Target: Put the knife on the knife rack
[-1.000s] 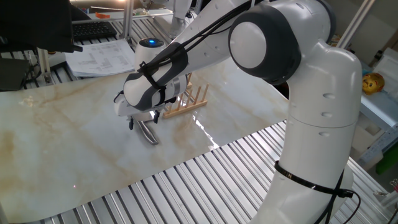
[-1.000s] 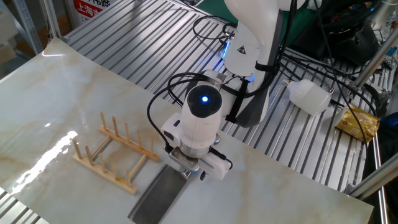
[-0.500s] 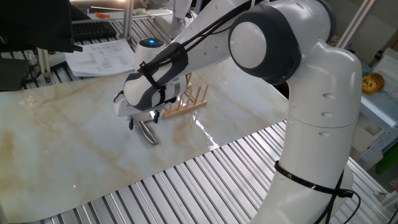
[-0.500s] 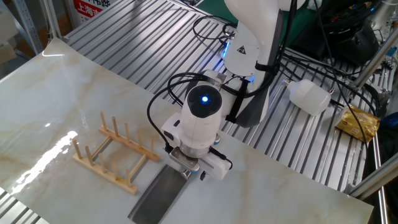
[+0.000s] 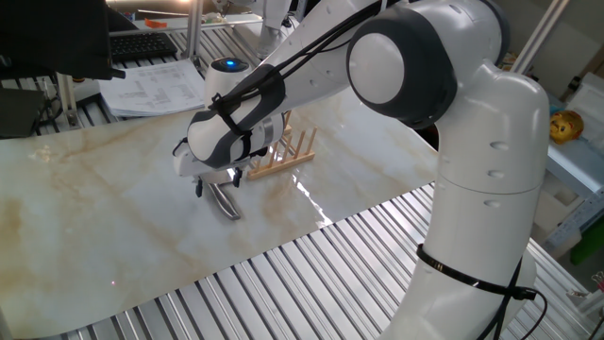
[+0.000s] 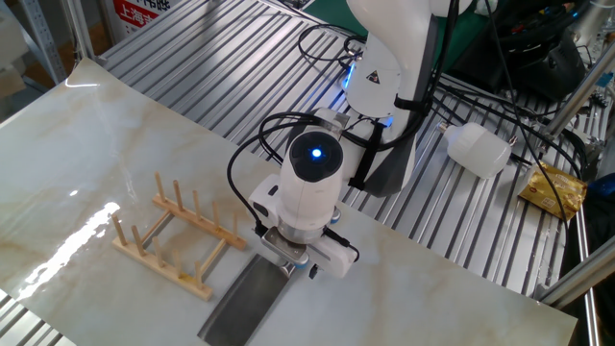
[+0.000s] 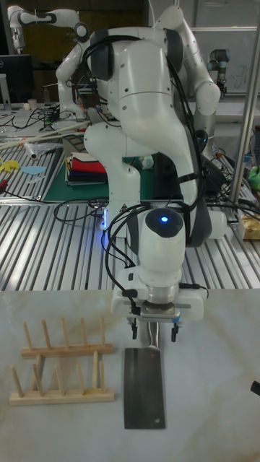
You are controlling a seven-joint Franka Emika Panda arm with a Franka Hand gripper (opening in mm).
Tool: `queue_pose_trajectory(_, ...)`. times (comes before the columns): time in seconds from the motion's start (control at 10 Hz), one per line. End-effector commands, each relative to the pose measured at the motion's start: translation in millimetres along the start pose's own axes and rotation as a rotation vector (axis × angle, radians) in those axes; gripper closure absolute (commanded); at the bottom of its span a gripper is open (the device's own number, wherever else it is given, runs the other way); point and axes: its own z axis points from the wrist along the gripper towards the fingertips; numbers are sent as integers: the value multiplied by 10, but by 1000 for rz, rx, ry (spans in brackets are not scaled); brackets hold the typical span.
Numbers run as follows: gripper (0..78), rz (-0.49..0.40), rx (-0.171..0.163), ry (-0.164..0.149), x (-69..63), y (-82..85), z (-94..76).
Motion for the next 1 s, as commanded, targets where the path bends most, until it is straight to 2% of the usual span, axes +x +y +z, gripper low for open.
queue_pose_trajectory(0.1, 2, -117, 30, 20, -131, -1, -276)
queue_pose_trajectory(1.0, 2, -118, 22, 20, -131, -1, -276)
